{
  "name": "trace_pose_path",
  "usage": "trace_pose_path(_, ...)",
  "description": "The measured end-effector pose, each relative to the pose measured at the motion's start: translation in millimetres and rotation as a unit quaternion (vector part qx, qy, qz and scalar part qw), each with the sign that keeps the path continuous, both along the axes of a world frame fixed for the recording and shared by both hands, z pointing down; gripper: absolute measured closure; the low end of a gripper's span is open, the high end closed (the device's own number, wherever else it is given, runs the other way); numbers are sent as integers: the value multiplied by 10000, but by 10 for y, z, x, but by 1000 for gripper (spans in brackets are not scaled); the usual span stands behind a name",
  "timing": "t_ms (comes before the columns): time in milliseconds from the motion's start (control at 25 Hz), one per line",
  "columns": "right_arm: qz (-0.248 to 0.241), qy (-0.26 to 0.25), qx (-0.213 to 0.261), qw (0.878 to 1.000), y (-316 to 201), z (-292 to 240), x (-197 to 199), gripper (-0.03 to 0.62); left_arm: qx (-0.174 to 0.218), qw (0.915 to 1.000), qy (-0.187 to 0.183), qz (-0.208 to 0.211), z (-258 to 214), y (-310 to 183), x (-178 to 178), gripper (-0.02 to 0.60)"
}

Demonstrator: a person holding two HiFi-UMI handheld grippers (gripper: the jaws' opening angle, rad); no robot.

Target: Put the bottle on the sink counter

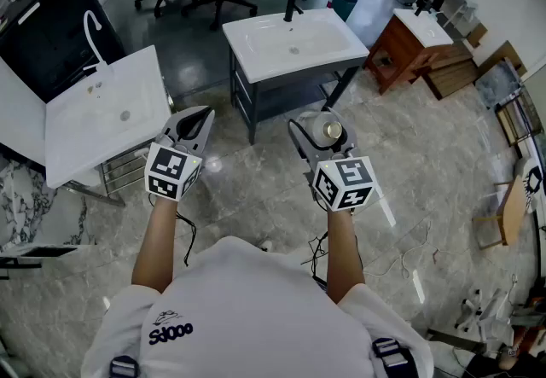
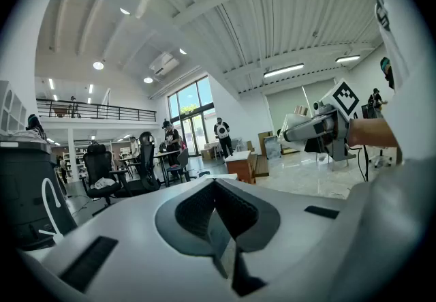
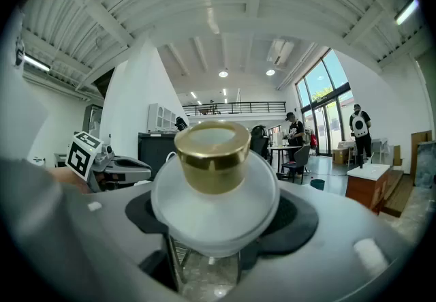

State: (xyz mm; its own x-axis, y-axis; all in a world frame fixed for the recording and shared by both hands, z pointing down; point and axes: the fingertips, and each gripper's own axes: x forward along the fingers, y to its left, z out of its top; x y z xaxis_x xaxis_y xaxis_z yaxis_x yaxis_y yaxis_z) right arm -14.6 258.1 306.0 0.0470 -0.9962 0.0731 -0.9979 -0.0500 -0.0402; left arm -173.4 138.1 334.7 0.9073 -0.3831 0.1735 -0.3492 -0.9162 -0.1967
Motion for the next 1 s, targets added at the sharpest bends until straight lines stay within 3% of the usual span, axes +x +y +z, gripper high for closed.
trace_pose_path(1000, -358, -205, -196, 9990, 48, 130, 400, 247, -76, 9997, -53, -229, 79, 150, 399, 575)
